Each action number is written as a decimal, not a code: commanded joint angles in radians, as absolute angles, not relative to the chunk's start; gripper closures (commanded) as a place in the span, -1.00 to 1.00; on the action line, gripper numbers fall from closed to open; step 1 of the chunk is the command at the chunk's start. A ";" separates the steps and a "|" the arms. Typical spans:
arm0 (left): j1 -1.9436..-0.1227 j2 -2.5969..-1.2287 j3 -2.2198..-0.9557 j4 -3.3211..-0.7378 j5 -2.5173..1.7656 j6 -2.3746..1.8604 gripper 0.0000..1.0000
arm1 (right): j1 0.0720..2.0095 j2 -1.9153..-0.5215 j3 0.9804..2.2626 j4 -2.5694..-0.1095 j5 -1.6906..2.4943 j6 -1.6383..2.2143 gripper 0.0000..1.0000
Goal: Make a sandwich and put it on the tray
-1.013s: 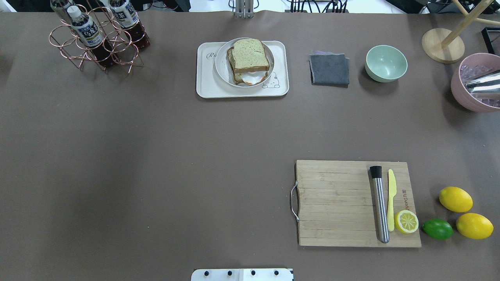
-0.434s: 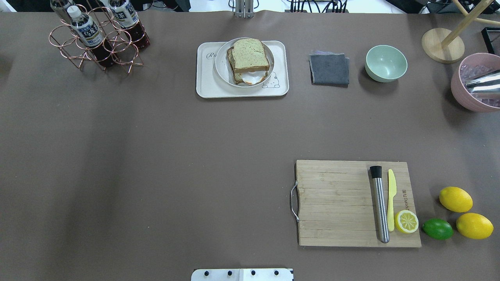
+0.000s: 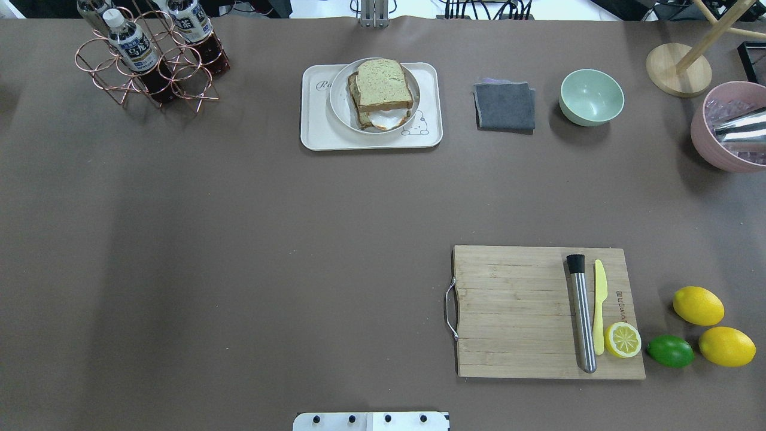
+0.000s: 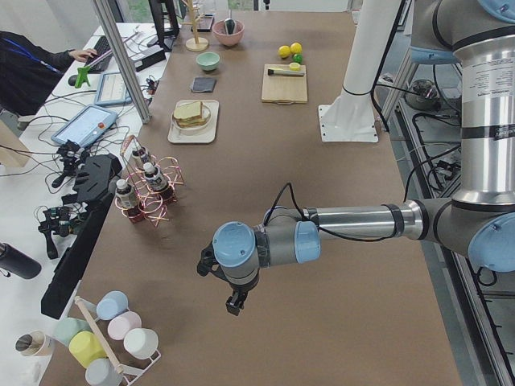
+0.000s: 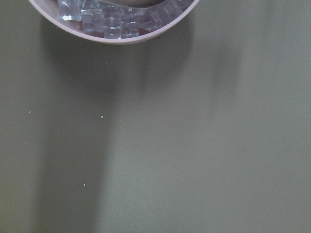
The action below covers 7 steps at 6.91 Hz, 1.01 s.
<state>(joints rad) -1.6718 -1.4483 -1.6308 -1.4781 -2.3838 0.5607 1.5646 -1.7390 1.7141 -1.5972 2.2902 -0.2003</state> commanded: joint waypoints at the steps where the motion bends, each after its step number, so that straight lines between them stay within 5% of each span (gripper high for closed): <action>1: -1.672 -1.443 -1.629 -1.479 -2.384 0.561 -0.97 | 1.565 -1.729 1.720 -1.597 2.289 -0.198 -1.00; 7: -1.672 -1.430 -1.634 -1.480 -2.390 0.563 -0.97 | 1.565 -1.741 1.724 -1.609 2.283 -0.195 -1.00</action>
